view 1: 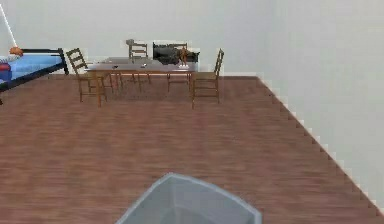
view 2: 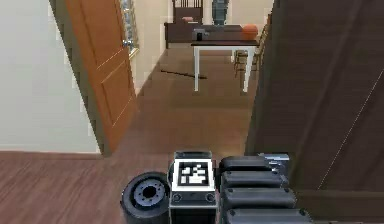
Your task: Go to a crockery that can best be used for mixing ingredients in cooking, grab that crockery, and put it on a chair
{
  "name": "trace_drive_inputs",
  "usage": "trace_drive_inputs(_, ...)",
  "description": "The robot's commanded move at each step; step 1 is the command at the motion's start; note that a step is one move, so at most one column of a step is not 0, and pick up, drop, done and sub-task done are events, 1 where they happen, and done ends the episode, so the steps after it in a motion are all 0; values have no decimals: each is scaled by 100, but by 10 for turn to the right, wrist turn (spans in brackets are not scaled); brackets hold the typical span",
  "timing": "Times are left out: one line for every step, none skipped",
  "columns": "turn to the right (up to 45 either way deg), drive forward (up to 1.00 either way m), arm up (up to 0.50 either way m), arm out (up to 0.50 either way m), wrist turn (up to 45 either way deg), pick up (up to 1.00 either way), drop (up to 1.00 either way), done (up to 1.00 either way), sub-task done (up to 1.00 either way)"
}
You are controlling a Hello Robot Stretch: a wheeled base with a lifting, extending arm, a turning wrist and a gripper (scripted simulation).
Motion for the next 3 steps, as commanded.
trace_drive_inputs(420, 0, 0, 0, 0, 0, 0, 0, 0)
trace_drive_inputs(0, 20, 0, 0, 0, 0, 0, 0, 0)
trace_drive_inputs(-180, 0, 0, 0, 0, 0, 0, 0, 0)
